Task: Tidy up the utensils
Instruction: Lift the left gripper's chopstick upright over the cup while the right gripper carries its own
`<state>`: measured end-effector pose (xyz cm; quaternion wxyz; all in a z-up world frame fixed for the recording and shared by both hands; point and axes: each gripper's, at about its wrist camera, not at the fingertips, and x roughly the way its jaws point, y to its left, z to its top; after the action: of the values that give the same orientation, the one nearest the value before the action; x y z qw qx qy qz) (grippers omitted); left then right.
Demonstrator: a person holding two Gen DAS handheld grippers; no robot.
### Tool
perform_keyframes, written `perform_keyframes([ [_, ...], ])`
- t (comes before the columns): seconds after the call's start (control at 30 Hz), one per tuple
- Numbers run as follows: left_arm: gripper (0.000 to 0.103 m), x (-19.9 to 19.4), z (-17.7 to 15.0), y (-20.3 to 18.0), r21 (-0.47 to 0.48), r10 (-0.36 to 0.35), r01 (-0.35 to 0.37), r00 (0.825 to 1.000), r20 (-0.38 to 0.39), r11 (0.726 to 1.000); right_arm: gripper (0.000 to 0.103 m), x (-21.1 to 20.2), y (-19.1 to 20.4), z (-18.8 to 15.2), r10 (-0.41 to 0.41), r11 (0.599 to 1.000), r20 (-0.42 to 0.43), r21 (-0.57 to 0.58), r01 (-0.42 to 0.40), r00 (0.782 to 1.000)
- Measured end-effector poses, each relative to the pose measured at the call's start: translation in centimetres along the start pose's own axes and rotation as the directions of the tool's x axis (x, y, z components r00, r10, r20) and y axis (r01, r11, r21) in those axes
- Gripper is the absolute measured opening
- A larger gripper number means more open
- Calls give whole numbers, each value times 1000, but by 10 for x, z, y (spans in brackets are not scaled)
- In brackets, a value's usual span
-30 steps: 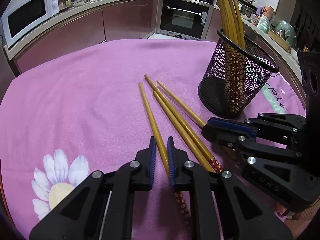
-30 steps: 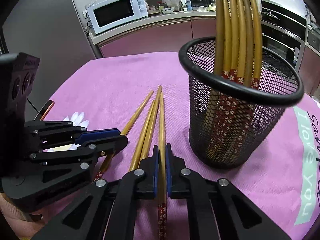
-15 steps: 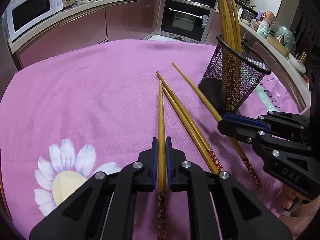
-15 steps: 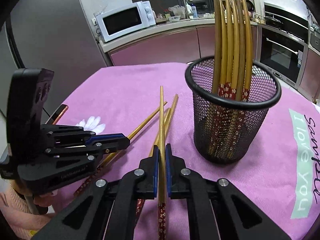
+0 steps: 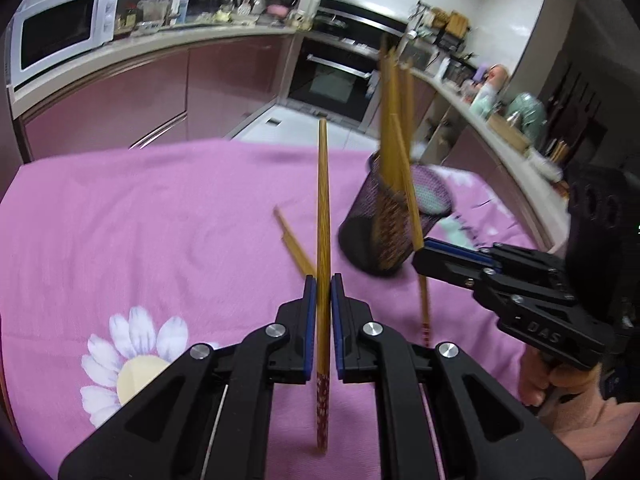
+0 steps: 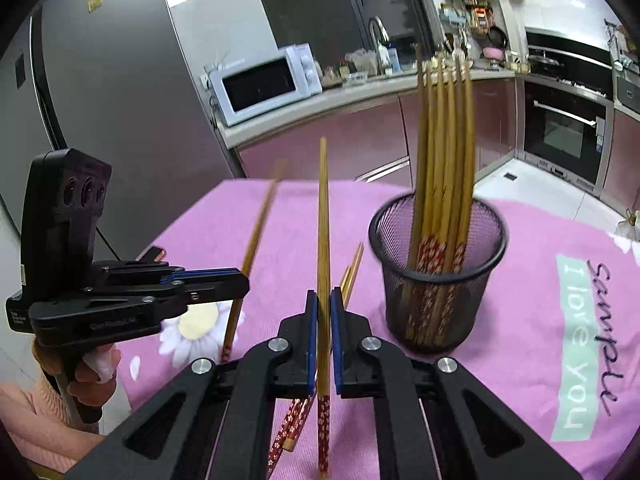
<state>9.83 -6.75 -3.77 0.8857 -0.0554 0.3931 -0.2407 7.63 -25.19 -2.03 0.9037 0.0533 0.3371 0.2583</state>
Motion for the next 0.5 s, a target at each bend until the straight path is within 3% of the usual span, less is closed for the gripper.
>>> perform_keyframes([
  [0.23,8,-38,20,-15,25,-73,71,992,107,997,5,-24,-7,17,-3,1000,85,6,2,996],
  [0.5,7,-57,43,-29,44,-82,75,981,178,996,5,-47,-12,31,-19,1000,159,-4,20,987],
])
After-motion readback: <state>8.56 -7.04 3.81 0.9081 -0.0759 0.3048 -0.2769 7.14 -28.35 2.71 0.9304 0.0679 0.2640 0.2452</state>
